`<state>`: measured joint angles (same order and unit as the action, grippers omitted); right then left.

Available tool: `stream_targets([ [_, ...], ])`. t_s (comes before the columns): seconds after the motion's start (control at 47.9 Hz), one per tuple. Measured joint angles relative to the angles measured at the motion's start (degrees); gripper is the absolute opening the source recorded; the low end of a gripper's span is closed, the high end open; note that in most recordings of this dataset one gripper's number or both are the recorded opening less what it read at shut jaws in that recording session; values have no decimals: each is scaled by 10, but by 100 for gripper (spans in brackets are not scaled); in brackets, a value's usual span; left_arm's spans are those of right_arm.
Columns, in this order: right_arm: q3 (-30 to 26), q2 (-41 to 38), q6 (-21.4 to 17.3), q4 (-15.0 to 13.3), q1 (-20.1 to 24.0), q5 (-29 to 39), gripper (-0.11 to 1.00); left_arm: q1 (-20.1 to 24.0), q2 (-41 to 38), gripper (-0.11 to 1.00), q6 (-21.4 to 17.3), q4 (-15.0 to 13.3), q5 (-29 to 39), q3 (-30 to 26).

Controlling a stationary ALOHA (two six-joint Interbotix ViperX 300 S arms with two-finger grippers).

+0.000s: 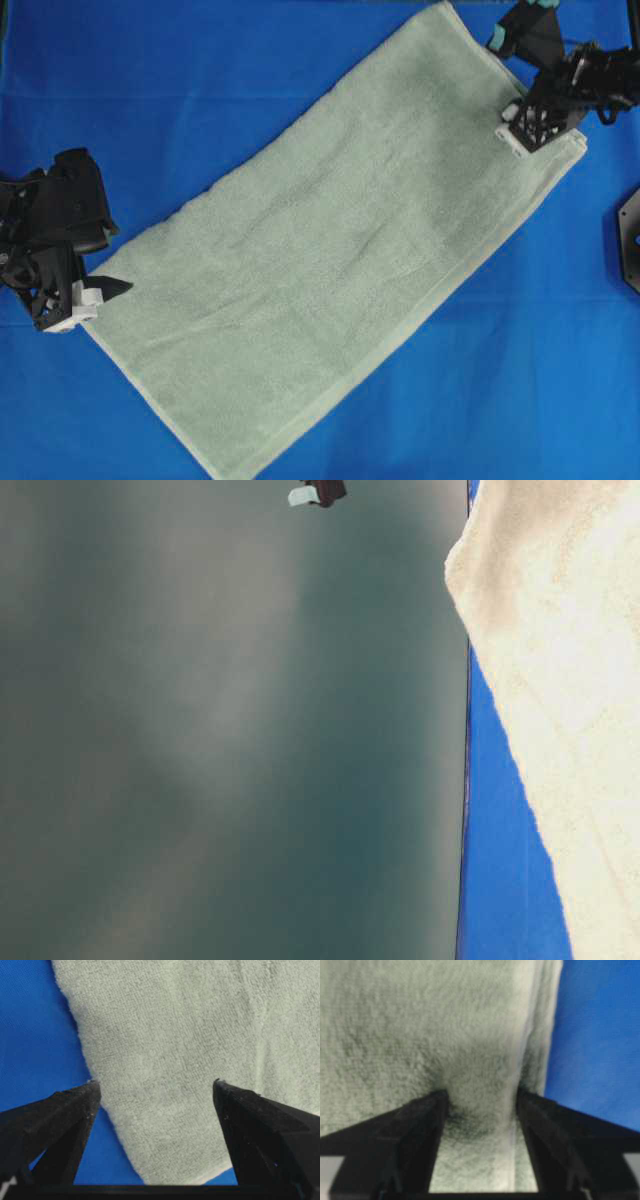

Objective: Fold a bath towel.
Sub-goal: 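Open both grippers and release the towel corners, then grasp the upper towel end with the right gripper and fold it toward the lower end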

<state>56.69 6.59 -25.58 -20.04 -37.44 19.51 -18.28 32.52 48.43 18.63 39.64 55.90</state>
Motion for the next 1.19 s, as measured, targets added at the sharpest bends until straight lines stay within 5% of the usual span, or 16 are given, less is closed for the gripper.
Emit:
stream_targets([
  [0.209, 3, -4, 2, 1, -1, -8, 54, 1, 0, 86, -1, -1, 0, 0],
  [0.397, 3, -4, -2, 4, 1, -14, 15, 1, 0, 86, 0, -1, 0, -2],
  [0.71, 0, 7, -11, 13, 11, 7, 15, 1, 0, 86, -4, -1, 0, -8],
  [1.003, -73, 82, -60, 38, 151, 113, 15, 0, -1, 86, -4, -1, 1, -12],
  [1.191, -149, 42, -117, 36, 265, 129, 15, 1, -3, 86, -4, -1, 1, -12],
])
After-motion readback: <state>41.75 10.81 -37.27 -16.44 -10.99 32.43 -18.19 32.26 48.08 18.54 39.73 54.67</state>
